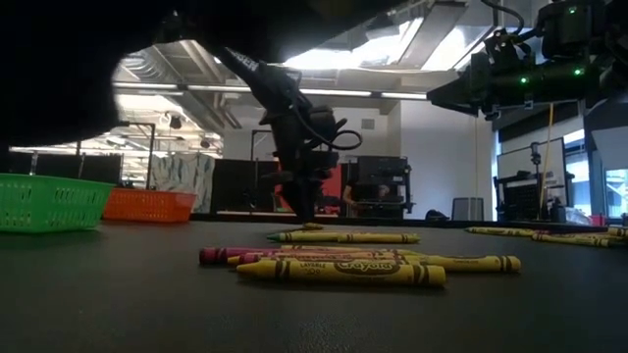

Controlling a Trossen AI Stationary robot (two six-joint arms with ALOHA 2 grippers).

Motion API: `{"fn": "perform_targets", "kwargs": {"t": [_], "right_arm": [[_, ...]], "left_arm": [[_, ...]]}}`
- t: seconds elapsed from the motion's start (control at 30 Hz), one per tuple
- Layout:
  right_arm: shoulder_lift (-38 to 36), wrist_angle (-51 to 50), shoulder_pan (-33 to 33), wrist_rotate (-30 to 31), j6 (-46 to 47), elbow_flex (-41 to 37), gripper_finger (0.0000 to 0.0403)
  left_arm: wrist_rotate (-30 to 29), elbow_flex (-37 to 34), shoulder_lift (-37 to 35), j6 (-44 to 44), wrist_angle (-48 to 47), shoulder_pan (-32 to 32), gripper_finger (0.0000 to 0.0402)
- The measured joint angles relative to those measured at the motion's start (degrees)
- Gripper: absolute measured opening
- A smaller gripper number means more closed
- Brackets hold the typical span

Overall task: Sort crayons
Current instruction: Put the yellow crayon into the green bin

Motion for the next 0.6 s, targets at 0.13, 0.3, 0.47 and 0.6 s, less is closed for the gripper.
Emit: {"fn": "perform_targets", "kwargs": {"t": [0.13,0.3,0.47,0.6], "right_arm": [[0.0,0.1,0.0,-0.01,0.0,0.0,0.0154],[0.0,0.12,-0.02,0.0,0.0,0.0,0.0154],[0.0,0.14,0.0,-0.01,0.0,0.0,0.0154],[0.0,0.12,-0.02,0.01,0.0,0.0,0.0154]], "left_arm": [[1.04,0.0,0.03,-0.18,-1.0,0.28,0.0096],[1.15,0.0,0.07,-0.42,-1.0,0.28,0.0096],[1.28,0.0,0.1,-0.14,-1.01,0.49,0.0096],[2.2,0.0,0.1,-0.38,-1.19,0.94,0.0096]]}}
